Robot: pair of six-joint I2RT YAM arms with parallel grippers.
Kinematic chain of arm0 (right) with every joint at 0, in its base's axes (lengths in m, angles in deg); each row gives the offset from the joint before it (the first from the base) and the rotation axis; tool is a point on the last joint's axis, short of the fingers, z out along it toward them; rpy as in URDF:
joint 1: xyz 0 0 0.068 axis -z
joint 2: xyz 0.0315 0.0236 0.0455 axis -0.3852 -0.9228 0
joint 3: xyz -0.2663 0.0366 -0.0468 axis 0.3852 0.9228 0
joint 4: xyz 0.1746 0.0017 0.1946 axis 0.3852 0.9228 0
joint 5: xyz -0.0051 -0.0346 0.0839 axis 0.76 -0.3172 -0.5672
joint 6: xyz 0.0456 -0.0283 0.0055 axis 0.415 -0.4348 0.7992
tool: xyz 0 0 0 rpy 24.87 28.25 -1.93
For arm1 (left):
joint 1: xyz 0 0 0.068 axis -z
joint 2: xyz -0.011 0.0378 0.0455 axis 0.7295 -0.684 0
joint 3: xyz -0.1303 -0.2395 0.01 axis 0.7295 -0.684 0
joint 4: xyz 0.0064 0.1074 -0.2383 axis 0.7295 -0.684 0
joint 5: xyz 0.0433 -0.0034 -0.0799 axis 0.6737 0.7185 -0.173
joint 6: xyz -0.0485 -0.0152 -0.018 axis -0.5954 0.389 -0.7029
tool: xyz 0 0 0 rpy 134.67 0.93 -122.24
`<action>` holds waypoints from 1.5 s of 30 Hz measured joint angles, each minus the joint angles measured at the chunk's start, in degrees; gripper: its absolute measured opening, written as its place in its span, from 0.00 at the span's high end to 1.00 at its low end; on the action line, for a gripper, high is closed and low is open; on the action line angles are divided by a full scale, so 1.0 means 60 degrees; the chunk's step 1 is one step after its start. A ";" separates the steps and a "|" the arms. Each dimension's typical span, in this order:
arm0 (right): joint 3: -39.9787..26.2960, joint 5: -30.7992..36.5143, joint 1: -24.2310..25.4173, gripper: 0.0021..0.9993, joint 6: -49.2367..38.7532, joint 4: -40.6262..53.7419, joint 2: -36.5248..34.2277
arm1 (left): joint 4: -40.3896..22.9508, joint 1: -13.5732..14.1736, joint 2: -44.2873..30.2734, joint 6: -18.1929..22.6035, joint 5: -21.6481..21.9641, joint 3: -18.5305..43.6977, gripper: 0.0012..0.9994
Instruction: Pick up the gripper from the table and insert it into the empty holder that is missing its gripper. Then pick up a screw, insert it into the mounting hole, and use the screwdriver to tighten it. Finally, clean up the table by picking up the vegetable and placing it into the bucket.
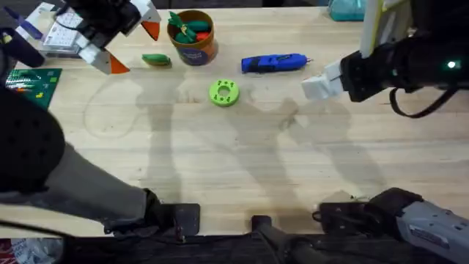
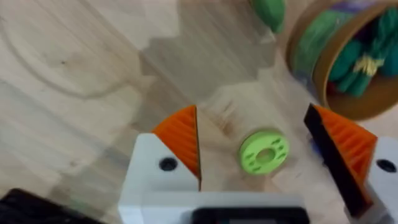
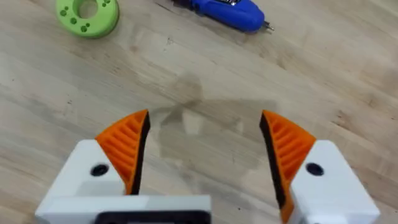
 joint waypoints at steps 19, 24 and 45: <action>0.0000 0.0000 0.0000 0.02 0.0005 -0.0004 0.0000 | 0.2839 -0.0375 -0.2374 -0.3488 -0.0154 -0.0023 0.01; 0.0000 0.0000 0.0000 0.02 0.0005 -0.0009 -0.0077 | 0.3038 -0.0654 -0.2841 -0.3519 -0.0316 -0.0023 0.01; 0.0000 -0.0004 0.0000 0.02 0.0005 0.0000 -0.0419 | 0.3760 -0.0655 -0.3552 -0.3631 -0.0887 -0.0009 0.97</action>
